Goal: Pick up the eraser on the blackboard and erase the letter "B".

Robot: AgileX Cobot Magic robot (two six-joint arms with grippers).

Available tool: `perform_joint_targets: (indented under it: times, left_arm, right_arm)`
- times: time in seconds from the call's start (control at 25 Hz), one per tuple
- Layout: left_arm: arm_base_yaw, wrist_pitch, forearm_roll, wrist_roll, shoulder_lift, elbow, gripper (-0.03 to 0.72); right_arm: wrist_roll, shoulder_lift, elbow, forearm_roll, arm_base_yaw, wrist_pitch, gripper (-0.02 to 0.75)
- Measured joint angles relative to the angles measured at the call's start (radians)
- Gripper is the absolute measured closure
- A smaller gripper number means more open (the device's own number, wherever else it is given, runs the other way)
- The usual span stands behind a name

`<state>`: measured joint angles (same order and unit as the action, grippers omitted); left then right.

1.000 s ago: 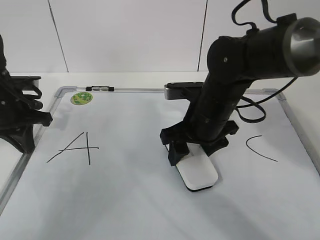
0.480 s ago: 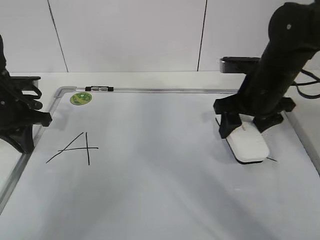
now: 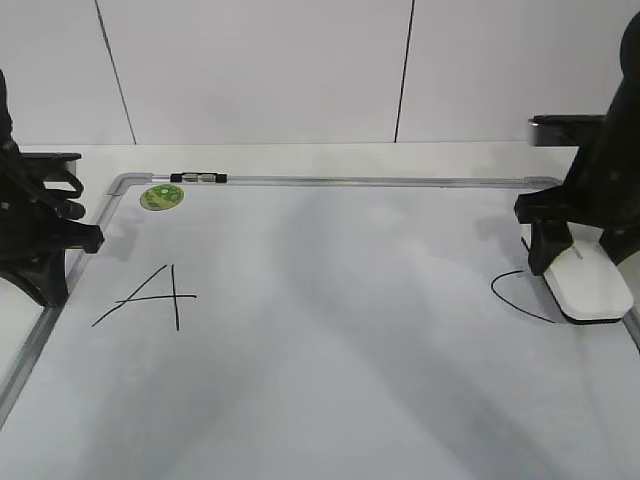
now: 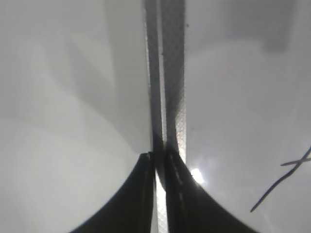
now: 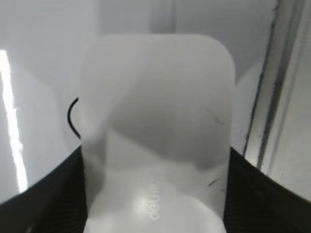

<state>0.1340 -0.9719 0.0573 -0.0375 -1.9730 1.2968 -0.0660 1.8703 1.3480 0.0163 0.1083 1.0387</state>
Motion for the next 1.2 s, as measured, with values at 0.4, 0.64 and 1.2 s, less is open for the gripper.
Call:
perform_joint_targets:
  times: [0.4, 0.64, 1.2]
  left_arm:
    - [0.000, 0.000, 0.000, 0.000, 0.000, 0.000, 0.657]
    - [0.000, -0.010, 0.000, 0.000, 0.000, 0.000, 0.657]
    - [0.000, -0.054, -0.002, -0.006, 0.000, 0.000, 0.657]
  right_arm:
    - [-0.004, 0.000, 0.000, -0.074, -0.016, -0.010, 0.191]
    - [-0.016, 0.004, 0.000, -0.094, -0.029, -0.010, 0.191]
    - [-0.018, 0.022, 0.000, -0.111, -0.030, -0.022, 0.191]
